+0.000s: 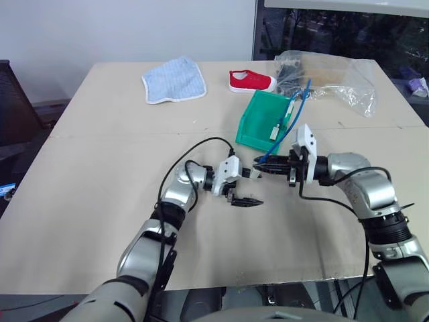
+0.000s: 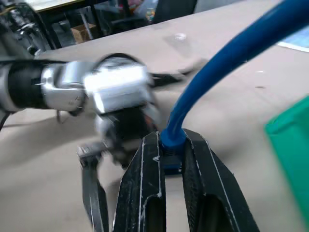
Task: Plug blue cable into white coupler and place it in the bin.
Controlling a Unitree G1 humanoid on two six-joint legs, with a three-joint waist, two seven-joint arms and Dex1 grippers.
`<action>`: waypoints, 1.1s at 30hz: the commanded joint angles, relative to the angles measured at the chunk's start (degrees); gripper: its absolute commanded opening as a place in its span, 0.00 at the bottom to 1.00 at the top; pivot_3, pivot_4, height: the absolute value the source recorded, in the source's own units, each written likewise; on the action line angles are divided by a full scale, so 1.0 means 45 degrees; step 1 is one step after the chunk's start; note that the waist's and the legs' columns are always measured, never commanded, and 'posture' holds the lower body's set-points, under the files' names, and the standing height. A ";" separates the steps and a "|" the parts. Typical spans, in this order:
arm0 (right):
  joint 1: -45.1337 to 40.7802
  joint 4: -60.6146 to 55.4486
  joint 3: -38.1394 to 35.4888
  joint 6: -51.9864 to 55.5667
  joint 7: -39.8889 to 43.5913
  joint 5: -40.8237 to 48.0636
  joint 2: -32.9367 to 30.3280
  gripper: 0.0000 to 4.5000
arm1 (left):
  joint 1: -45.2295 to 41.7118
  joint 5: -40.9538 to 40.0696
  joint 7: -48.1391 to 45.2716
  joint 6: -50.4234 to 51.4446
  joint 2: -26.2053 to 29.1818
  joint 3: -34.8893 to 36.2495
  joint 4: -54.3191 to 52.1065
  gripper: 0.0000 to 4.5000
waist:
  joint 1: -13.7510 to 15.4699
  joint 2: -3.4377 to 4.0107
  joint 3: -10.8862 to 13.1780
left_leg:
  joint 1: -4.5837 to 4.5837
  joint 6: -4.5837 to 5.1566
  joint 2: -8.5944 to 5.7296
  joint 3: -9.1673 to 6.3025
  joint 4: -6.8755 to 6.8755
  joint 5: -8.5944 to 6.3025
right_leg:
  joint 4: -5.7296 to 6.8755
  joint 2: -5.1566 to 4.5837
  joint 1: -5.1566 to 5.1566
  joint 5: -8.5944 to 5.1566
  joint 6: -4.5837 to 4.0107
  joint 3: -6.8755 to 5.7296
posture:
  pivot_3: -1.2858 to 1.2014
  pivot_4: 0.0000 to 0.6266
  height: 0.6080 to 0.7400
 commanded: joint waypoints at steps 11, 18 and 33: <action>-0.7167 1.0089 -0.0220 -0.1193 0.0354 -0.1925 0.1208 0.00 | 0.0467 -0.1716 0.7263 0.9465 0.1106 0.2108 -1.0241 0.94 | 0.0055 0.0036 0.0089 | 0.0001 -0.0010 -0.0026 0.0021 -0.0014 0.0005 | -0.0032 -0.0030 0.0008 0.0002 0.0003 -0.0002 | 0.52 0.24 1.00; -0.8850 1.4531 -0.0199 -0.5133 -0.2110 -0.4363 0.1650 0.55 | -0.0011 -0.1744 0.8252 1.0008 0.1203 0.1627 -1.0580 0.95 | 0.0015 0.0036 0.0097 | -0.0018 -0.0152 -0.0041 0.0042 -0.0084 0.0087 | -0.0059 -0.0037 -0.0044 0.0003 0.0004 0.0026 | 0.52 0.24 1.00; -0.7837 1.4134 -0.1268 -0.8223 -0.5155 -0.5871 -0.0736 0.99 | 0.0264 -0.1938 0.8238 0.9435 0.1546 0.1381 -1.0090 0.95 | 0.0011 0.0035 0.0097 | -0.0167 -0.0241 -0.0039 0.0060 -0.0170 0.0141 | -0.0032 -0.0048 -0.0215 0.0005 0.0001 0.0049 | 0.52 0.24 1.00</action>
